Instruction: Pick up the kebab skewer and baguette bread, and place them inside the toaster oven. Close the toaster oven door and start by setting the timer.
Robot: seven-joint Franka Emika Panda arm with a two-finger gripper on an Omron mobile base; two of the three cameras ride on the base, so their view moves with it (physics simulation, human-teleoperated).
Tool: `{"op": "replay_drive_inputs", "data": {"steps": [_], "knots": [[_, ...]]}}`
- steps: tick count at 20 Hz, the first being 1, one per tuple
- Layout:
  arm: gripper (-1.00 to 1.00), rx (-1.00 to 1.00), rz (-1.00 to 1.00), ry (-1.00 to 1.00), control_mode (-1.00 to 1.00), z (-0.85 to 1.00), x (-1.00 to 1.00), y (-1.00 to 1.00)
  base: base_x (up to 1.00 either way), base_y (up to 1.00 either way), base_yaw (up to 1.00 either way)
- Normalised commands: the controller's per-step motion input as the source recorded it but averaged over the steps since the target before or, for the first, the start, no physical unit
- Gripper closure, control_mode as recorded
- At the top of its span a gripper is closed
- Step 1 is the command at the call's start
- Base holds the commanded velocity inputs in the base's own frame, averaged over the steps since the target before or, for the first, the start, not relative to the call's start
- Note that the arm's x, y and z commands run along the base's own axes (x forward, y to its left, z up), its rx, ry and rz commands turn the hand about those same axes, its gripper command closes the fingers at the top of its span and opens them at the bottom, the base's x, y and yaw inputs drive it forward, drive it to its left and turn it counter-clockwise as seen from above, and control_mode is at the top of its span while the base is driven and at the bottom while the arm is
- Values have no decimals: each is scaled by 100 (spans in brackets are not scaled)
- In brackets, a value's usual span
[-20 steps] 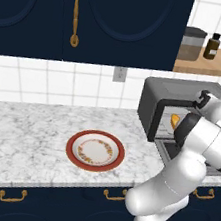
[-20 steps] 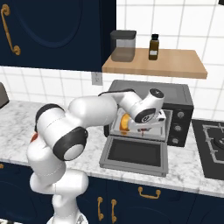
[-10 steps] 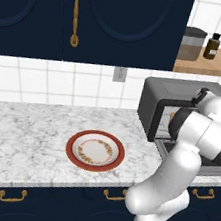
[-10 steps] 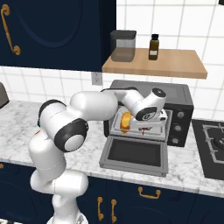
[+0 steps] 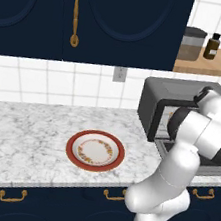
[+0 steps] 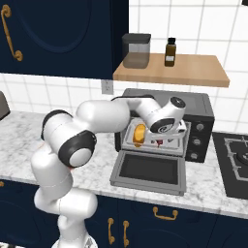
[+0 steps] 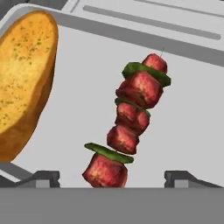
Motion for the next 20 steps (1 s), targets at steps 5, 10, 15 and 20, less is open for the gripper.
{"op": "replay_drive_inputs", "data": {"steps": [5,10,15,20], "knots": [[-100,0,-9,-5,-100,19,-59,0,0,0,0],[-100,1,-37,14,-100,2,-60,0,0,0,0],[-100,0,-47,15,-100,-27,-41,20,0,0,0],[-100,0,-45,5,-100,-41,-10,17,0,0,0]]}}
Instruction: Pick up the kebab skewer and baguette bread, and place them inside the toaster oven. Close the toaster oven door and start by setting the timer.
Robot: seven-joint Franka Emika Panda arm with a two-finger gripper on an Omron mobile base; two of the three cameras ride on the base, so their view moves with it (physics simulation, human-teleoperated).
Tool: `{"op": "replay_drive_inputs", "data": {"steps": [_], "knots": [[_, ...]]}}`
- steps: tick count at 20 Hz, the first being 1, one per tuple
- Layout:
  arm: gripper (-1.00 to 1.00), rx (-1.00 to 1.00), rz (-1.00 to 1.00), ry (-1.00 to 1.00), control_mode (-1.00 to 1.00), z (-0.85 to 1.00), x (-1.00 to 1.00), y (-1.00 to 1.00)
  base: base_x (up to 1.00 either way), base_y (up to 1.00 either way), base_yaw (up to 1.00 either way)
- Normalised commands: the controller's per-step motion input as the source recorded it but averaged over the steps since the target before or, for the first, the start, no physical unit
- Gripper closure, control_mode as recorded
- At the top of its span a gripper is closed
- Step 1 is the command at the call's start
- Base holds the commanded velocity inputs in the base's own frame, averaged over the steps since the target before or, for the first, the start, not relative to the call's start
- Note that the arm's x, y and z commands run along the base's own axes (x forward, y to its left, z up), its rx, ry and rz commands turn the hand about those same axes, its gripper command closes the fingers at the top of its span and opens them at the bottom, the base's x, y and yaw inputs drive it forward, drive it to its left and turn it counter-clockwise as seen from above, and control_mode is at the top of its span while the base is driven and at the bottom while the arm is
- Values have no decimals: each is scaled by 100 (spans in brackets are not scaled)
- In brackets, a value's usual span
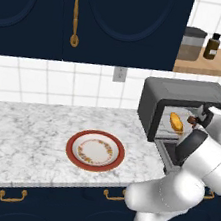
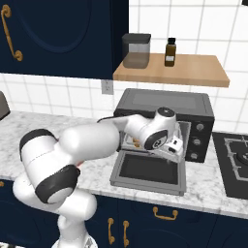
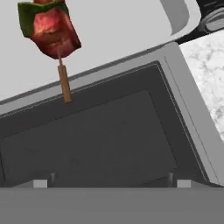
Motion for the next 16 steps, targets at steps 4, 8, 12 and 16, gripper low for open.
{"op": "replay_drive_inputs", "data": {"steps": [4,8,12,16], "knots": [[-100,-1,-32,0,-100,-50,8,21,0,0,0],[-100,0,-30,0,-100,-25,28,4,0,0,0],[-100,0,-28,0,-100,-15,32,0,0,0,0],[-100,0,-26,0,-100,0,43,0,0,0,0]]}}
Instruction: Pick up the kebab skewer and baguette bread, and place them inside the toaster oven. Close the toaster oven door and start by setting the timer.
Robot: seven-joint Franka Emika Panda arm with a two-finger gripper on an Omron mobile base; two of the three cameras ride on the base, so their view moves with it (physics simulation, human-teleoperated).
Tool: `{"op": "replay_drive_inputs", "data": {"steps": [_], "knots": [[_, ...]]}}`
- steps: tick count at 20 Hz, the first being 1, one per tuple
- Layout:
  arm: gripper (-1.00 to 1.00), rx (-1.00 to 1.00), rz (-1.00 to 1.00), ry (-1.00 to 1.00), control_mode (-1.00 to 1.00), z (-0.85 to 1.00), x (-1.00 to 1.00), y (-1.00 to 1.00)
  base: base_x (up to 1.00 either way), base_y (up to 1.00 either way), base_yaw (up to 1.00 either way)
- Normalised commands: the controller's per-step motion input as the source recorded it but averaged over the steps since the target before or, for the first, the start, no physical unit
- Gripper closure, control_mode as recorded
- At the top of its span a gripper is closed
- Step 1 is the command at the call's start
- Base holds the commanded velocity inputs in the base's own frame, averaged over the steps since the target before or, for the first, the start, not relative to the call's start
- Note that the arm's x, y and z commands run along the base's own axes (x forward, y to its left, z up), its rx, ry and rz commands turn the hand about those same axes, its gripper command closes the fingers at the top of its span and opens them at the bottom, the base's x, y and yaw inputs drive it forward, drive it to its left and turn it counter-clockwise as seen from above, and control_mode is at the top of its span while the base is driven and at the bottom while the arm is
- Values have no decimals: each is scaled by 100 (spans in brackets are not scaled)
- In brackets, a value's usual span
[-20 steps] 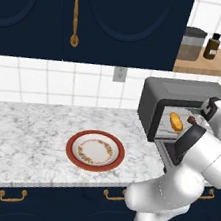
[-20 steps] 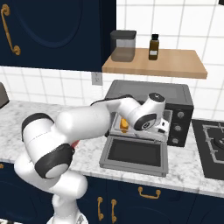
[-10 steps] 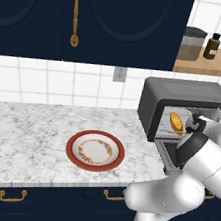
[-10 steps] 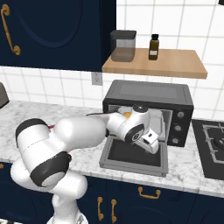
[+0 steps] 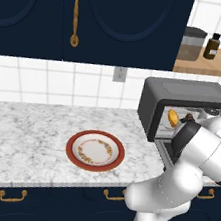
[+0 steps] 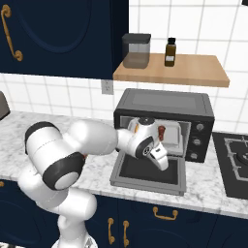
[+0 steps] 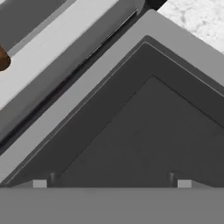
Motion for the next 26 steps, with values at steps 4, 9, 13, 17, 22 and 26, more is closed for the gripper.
{"op": "replay_drive_inputs", "data": {"steps": [4,9,13,17,22,26], "knots": [[-100,0,-23,0,-100,-1,30,0,0,0,0],[-100,0,-21,0,-100,0,34,0,0,0,0],[-100,0,-14,0,-100,0,27,0,0,0,0],[-100,1,-6,-1,-100,0,35,1,0,0,0],[-100,7,-4,-3,-100,0,41,7,0,0,0],[-100,8,-1,-1,-100,10,20,1,0,0,0]]}}
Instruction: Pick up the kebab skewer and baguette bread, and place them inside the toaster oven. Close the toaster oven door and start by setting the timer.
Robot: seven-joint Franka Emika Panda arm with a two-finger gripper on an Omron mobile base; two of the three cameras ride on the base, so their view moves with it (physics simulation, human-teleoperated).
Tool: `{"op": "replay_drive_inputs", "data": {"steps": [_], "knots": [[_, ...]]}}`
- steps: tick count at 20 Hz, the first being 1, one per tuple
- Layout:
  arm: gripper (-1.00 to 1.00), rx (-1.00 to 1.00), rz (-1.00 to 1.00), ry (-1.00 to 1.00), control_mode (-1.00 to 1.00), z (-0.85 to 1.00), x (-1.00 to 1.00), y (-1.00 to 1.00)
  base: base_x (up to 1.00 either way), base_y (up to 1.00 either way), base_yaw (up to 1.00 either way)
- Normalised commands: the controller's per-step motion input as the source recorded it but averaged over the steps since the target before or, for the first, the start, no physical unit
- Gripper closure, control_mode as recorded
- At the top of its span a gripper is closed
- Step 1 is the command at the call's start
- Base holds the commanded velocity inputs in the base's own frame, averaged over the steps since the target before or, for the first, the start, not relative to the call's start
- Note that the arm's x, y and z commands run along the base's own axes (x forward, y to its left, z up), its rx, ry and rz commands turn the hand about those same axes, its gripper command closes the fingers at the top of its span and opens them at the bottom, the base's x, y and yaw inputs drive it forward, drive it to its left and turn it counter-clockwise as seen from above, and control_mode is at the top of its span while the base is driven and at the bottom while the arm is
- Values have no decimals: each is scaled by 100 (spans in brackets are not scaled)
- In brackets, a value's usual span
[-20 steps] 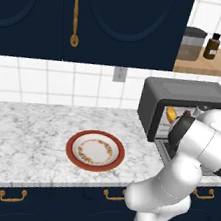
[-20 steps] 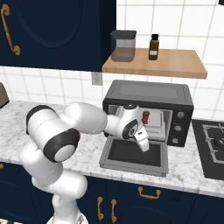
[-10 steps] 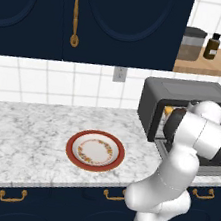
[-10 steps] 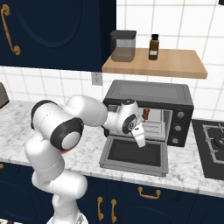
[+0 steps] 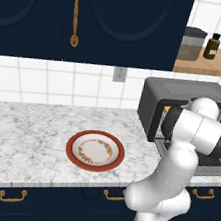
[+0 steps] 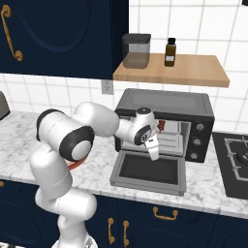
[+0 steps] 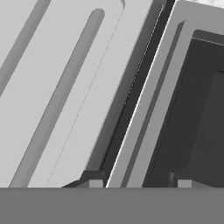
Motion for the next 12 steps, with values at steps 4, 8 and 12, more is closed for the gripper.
{"op": "replay_drive_inputs", "data": {"steps": [4,8,12], "knots": [[-100,4,0,-2,-100,28,-18,0,0,0,0],[-100,0,0,-4,-100,22,-97,-2,0,0,0],[-100,0,8,0,-100,28,-100,0,0,0,0]]}}
